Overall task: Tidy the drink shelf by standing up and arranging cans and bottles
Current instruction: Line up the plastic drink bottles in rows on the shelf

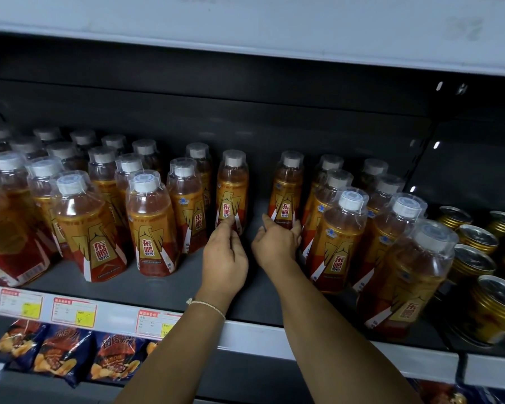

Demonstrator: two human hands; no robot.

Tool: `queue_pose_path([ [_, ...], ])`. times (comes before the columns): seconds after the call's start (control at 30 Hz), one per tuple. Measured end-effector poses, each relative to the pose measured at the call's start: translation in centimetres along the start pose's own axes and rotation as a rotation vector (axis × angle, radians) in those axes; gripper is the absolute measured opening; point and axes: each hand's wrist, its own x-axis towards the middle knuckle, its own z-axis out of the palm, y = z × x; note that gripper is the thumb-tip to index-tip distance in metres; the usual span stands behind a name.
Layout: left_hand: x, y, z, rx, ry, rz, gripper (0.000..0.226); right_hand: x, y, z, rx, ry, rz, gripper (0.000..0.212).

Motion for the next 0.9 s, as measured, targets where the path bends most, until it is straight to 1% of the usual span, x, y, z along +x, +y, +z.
queue_pose_path([
  [0.3,0.2,-0.2,0.1,0.005,0.005,-0.013,0.036,-0.3,0.1,-0.3,0.0,-0.049,-0.013,0.048],
  [0.4,0.3,-0.2,0.1,-0.01,0.016,-0.035,0.04,-0.7,-0.2,-0.9,0.008,-0.057,0.003,0.046],
  [0.5,0.3,-0.4,0.1,-0.026,0.028,-0.054,0.044,-1.4,-0.7,-1.5,-0.097,0.014,-0.075,0.038],
  [0.6,0.5,-0.4,0.1,-0.053,0.039,-0.078,0.047,-1.6,-1.5,-1.8,-0.138,0.108,-0.129,0.036],
  [0.63,0.5,-0.3,0.0,-0.063,0.04,-0.084,0.048,-1.5,-1.7,-1.8,-0.101,0.097,-0.142,0.037],
  [0.7,0.5,-0.3,0.0,-0.09,0.046,-0.094,0.048,-1.0,-2.3,-1.5,0.092,-0.001,-0.156,0.042],
  [0.77,0.4,-0.1,0.0,-0.11,0.057,-0.097,0.048,-0.2,-3.0,-1.1,0.239,-0.117,-0.167,0.058],
  [0.83,0.4,0.0,-0.1,-0.132,0.07,-0.099,0.047,0.6,-3.6,-0.7,0.273,-0.183,-0.156,0.071],
  [0.9,0.3,0.2,-0.3,-0.159,0.078,-0.09,0.049,1.3,-3.8,-0.2,0.304,-0.212,-0.14,0.069],
])
